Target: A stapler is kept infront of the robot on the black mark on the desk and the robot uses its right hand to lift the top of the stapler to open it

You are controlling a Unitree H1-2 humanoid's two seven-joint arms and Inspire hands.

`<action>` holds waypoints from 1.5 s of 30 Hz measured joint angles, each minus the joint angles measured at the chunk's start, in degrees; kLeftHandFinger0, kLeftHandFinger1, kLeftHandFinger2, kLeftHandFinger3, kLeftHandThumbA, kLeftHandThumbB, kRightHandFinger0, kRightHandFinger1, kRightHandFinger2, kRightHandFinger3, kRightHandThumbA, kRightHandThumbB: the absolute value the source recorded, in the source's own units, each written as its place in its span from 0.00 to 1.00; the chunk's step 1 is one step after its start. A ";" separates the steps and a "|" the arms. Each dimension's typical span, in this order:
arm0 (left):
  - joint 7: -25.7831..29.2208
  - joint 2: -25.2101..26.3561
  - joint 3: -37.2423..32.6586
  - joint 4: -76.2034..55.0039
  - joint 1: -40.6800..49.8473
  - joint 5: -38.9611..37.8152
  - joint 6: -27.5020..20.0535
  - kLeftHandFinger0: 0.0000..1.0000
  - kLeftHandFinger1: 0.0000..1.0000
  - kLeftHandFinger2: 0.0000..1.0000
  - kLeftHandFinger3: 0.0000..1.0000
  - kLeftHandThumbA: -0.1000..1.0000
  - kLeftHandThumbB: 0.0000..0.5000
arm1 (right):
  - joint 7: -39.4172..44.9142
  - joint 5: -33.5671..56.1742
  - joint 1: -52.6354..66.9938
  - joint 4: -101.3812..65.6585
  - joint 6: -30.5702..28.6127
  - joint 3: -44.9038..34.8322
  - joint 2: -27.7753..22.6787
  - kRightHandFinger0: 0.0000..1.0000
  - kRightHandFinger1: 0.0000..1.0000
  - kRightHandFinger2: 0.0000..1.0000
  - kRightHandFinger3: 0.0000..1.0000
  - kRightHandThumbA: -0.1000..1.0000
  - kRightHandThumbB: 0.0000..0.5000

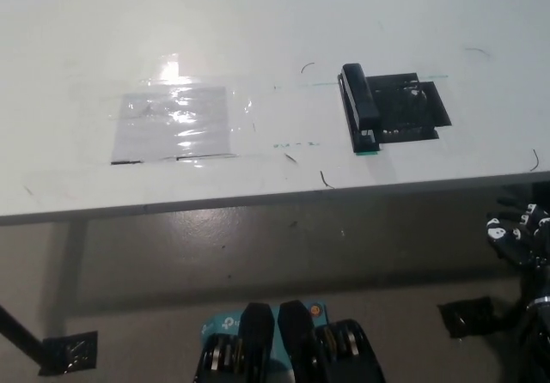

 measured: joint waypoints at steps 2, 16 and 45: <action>0.00 0.00 -0.05 0.00 0.07 -0.01 0.02 0.62 0.63 0.74 0.87 0.39 0.34 | 0.17 0.33 0.13 -2.78 0.95 0.33 0.06 0.14 0.17 0.31 0.62 0.47 0.00; 0.03 -0.09 -0.35 -0.23 0.08 -0.16 0.29 0.61 0.62 0.76 0.88 0.36 0.29 | 1.90 7.35 -4.69 -19.93 13.26 3.84 5.68 0.27 0.28 0.44 0.74 0.44 0.00; 0.03 -1.71 -0.30 -0.11 0.54 -0.14 0.30 0.58 0.61 0.77 0.94 0.35 0.22 | -16.84 39.09 -18.59 -1.16 19.98 -9.05 19.17 0.59 0.71 0.90 1.00 0.61 0.00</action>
